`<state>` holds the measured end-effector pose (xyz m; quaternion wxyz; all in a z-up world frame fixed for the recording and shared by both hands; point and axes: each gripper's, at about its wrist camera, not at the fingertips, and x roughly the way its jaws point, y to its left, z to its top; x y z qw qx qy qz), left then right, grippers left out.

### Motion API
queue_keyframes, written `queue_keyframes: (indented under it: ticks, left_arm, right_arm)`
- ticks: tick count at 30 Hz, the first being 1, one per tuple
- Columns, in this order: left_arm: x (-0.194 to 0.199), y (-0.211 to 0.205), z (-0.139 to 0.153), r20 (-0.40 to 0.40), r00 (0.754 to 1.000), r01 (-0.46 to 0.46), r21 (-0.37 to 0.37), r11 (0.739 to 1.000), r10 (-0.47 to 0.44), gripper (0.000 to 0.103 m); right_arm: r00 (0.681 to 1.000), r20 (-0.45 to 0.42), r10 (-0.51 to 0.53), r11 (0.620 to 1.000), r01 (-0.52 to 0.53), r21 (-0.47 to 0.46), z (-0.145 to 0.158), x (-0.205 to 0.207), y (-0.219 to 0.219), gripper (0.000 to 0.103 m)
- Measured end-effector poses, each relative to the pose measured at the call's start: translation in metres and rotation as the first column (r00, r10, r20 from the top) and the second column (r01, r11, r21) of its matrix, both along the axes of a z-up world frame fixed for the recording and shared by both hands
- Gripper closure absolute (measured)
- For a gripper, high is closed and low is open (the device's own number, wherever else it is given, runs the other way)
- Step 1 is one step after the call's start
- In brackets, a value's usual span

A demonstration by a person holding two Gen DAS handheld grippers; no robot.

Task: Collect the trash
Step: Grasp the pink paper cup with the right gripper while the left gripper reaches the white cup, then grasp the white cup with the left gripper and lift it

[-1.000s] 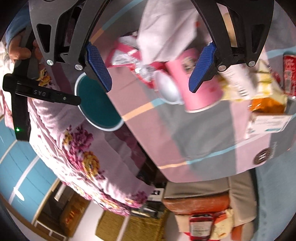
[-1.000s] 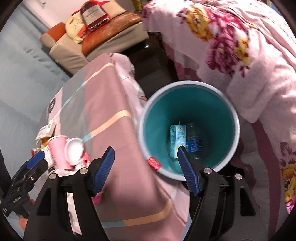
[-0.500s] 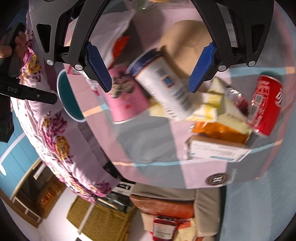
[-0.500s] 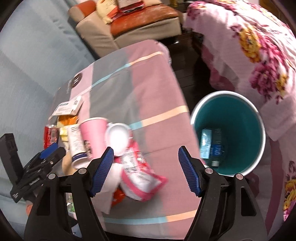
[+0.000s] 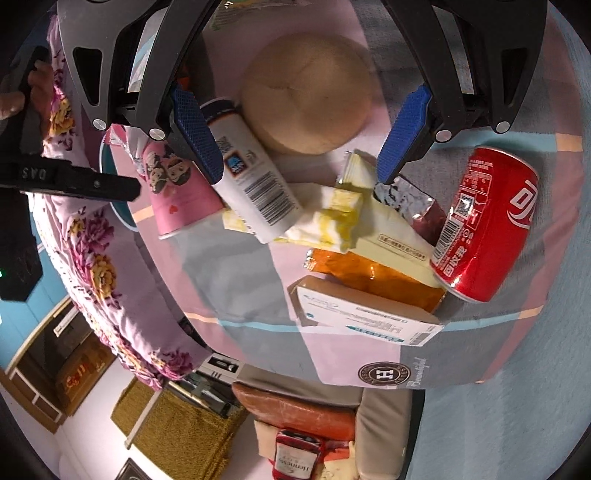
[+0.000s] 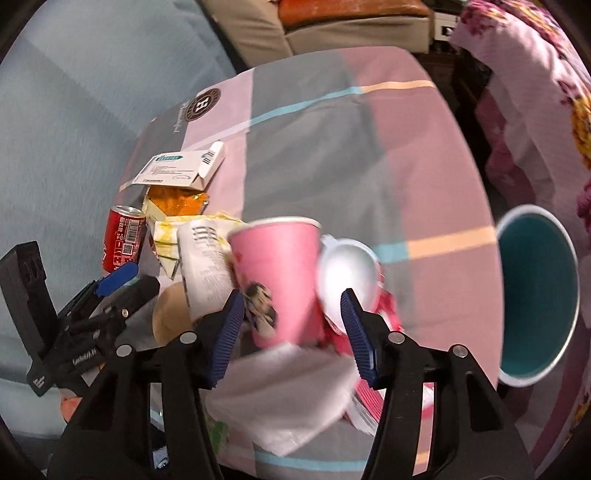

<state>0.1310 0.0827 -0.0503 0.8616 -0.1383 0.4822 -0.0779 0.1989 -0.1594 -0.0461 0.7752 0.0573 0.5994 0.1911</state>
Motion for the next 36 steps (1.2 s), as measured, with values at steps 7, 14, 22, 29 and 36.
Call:
queue_keyframes:
  ticks: [7,14,22,29,36]
  left_arm:
    - [0.001,0.017,-0.008,-0.01,1.0,-0.022,-0.015,1.0,0.022,0.017]
    - [0.002,0.023,-0.013,-0.024,0.999,-0.038,-0.024,0.999,0.038,0.017]
    - [0.001,0.009,-0.01,-0.031,0.999,-0.014,-0.019,1.0,0.013,0.017]
    - [0.006,-0.019,-0.003,-0.029,0.999,0.026,-0.025,0.999,-0.026,0.02]
    - [0.018,-0.056,-0.013,-0.088,0.995,0.053,-0.001,0.999,-0.053,0.041]
  right_arm:
    - [0.999,-0.027,0.028,0.999,-0.029,-0.036,-0.016,0.015,0.02,0.05]
    - [0.998,-0.054,0.025,0.999,-0.027,-0.033,-0.029,0.021,0.025,0.041]
    - [0.999,-0.022,0.029,1.0,-0.029,0.001,-0.024,0.018,0.027,0.048]
    - [0.998,0.046,-0.034,0.997,0.031,0.067,0.013,0.013,-0.002,0.048]
    - [0.989,0.1,-0.111,0.992,0.105,0.065,0.03,0.007,-0.046,0.047]
